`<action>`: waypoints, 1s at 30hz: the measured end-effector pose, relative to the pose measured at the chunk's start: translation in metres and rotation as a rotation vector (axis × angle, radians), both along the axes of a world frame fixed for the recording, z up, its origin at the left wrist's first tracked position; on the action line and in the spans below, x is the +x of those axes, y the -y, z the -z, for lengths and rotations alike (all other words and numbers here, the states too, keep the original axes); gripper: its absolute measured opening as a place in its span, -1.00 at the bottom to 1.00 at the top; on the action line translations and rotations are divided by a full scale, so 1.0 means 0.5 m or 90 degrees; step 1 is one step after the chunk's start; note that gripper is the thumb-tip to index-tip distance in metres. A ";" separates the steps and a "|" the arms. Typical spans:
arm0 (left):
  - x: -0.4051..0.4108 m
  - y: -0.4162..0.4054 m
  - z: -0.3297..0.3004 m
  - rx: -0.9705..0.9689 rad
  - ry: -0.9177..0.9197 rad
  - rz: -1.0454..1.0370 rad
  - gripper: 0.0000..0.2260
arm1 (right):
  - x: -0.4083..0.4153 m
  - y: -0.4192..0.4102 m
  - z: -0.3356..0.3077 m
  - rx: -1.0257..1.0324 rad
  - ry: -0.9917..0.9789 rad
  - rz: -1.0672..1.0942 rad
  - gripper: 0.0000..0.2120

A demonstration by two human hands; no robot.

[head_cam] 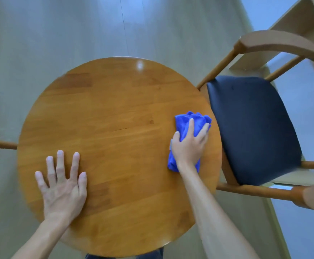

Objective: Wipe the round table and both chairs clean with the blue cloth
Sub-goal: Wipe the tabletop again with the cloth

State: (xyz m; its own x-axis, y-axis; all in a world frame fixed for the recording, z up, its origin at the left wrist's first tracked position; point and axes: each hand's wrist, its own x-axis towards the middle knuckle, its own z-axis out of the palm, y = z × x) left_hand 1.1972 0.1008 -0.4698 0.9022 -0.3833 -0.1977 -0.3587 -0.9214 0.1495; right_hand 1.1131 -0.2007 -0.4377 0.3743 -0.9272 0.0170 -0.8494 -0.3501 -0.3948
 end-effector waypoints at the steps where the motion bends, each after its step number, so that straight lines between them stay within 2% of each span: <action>1: 0.000 0.000 -0.001 -0.004 0.003 -0.001 -0.47 | 0.004 -0.063 0.005 -0.029 0.003 -0.101 -0.42; 4: 0.010 0.009 -0.005 -0.035 0.018 -0.005 -0.45 | -0.107 -0.234 0.006 -0.030 -0.032 -0.426 -0.33; 6: 0.022 0.011 -0.006 -0.050 0.028 0.008 -0.45 | -0.218 -0.247 0.008 -0.008 -0.037 -0.502 -0.28; 7: 0.027 0.011 -0.005 -0.056 0.031 0.019 -0.45 | -0.256 -0.222 0.005 0.001 -0.034 -0.492 -0.30; 8: 0.029 0.009 -0.003 -0.059 0.034 0.027 -0.45 | -0.275 -0.187 0.003 -0.001 -0.029 -0.442 -0.35; 10: 0.027 0.004 0.003 -0.062 0.049 0.042 -0.44 | -0.258 -0.105 0.002 -0.011 -0.018 -0.249 -0.44; 13: 0.022 0.002 0.010 -0.057 0.082 0.067 -0.44 | -0.130 0.019 -0.002 0.025 -0.009 0.067 -0.43; 15: 0.022 0.004 0.015 -0.049 0.097 0.071 -0.44 | -0.019 0.061 0.000 0.021 -0.024 0.153 -0.41; 16: 0.022 0.004 0.017 -0.048 0.104 0.071 -0.45 | 0.038 0.059 0.003 0.019 -0.025 0.139 -0.40; 19: 0.022 0.006 0.021 -0.056 0.126 0.072 -0.45 | 0.181 -0.065 0.010 0.011 -0.025 -0.052 -0.39; 23: 0.023 0.000 0.030 -0.065 0.189 0.085 -0.49 | 0.230 -0.306 0.016 -0.006 -0.014 -0.456 -0.37; 26: 0.025 0.000 0.031 -0.068 0.225 0.085 -0.51 | 0.210 -0.282 0.027 -0.020 0.006 -0.668 -0.41; 28: 0.023 0.002 0.028 -0.061 0.214 0.085 -0.49 | 0.204 -0.175 0.023 -0.036 0.003 -0.652 -0.40; 30: 0.022 0.003 0.026 -0.062 0.200 0.081 -0.49 | 0.197 -0.044 0.017 -0.018 -0.037 -0.493 -0.40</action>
